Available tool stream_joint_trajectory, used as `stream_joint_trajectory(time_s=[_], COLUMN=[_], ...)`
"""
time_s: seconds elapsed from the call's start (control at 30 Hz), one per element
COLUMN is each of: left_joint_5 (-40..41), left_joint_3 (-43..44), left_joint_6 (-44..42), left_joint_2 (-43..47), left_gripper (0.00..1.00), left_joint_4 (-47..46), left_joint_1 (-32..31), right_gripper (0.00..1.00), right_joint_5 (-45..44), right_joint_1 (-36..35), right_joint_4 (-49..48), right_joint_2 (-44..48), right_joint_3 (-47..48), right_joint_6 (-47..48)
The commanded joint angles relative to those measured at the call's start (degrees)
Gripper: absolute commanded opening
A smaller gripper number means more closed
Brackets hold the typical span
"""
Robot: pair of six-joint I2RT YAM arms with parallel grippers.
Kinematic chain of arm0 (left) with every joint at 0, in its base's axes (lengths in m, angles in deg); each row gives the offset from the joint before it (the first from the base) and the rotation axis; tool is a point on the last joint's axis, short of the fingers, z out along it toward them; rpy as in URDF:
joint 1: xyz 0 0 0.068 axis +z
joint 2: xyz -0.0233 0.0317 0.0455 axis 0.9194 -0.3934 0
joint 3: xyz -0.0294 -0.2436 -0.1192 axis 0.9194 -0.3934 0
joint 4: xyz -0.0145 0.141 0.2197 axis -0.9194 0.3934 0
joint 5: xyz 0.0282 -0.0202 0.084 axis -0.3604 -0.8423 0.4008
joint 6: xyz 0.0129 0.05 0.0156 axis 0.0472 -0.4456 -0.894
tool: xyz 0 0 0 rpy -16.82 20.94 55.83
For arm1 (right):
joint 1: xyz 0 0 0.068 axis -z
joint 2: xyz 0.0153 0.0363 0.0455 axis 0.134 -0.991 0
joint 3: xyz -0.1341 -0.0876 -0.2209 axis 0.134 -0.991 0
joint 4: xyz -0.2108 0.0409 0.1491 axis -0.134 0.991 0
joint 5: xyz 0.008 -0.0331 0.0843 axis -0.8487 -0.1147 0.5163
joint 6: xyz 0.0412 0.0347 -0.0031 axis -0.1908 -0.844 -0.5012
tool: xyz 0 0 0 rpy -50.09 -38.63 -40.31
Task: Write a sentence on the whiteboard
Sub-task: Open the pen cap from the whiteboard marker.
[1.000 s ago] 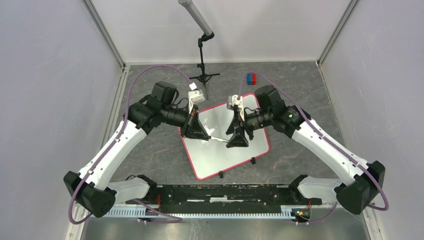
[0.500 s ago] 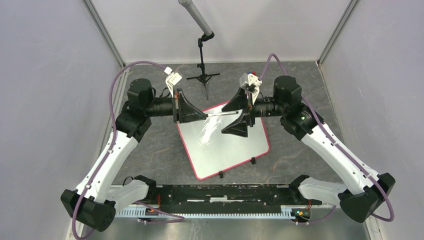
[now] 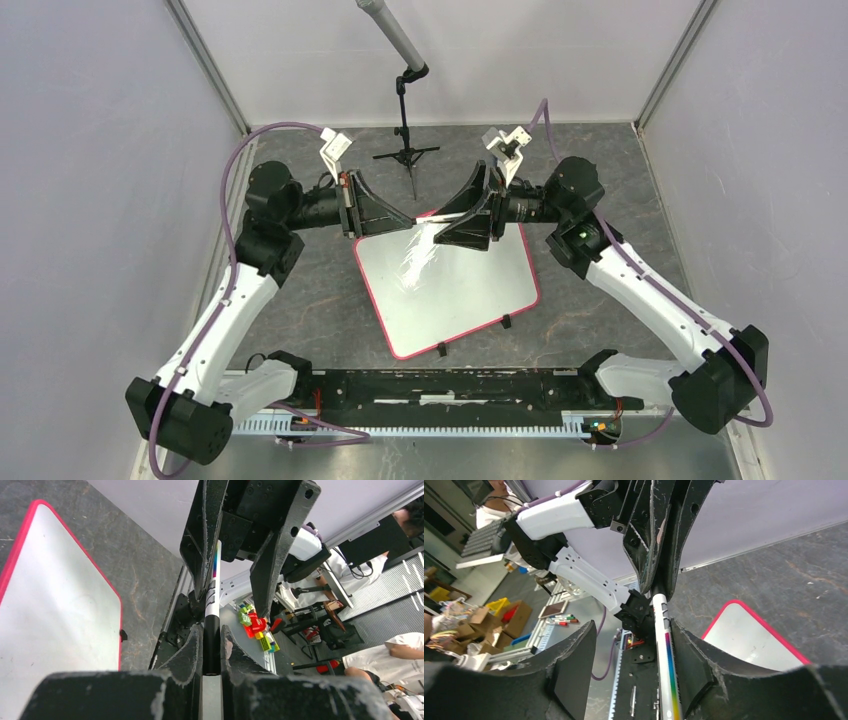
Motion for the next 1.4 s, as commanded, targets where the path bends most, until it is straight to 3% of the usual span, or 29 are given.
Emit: stream_joint_trajectory(time_s=[0.0,0.33,0.63,0.77,0.83,0.97,1.2,1.37], left_joint_5=[-0.2,-1.6,-1.8,-2.5,-1.9,1.1,1.4,1.9], left_joint_3=[-0.4,-0.9,-1.5,-1.1,-0.1,1.6,1.4,1.5], left_joint_6=[4.3,5.3,5.5,4.9,1.9,-6.6,-6.5,-7.4], left_joint_2=[-0.8,-1.1,-1.6,-1.6,-1.1,0.1,0.1,0.9], left_gripper=[0.02,0.02,0.02,0.02,0.02,0.02,0.02,0.02], left_joint_4=[-3.5,-4.7,-5.0,-4.9,-1.0,9.4,9.8,11.2], left_joint_1=[0.5,-0.4,-1.4,-1.5,-1.6,-1.5,-1.5,-1.5], right_gripper=[0.59,0.47,0.45,0.46,0.51,0.48,0.4,0.44], right_joint_5=[2.8,2.4,0.7,-0.5,-0.8,-0.9,-1.0,-0.5], right_joint_1=[-0.4,-0.4,-0.6,-0.9,-0.8,-0.7,-0.5,-0.1], right_joint_4=[-9.7,-11.2,-10.2,-4.7,-1.8,0.6,1.6,1.5], right_joint_2=[-0.1,-0.8,-2.0,-2.6,-2.6,-2.0,-2.1,-1.7], right_joint_3=[-1.7,-2.5,-2.1,-0.8,-0.4,0.1,0.5,0.2], right_joint_6=[-8.2,-9.8,-9.0,-4.5,-2.1,-0.1,0.4,0.2])
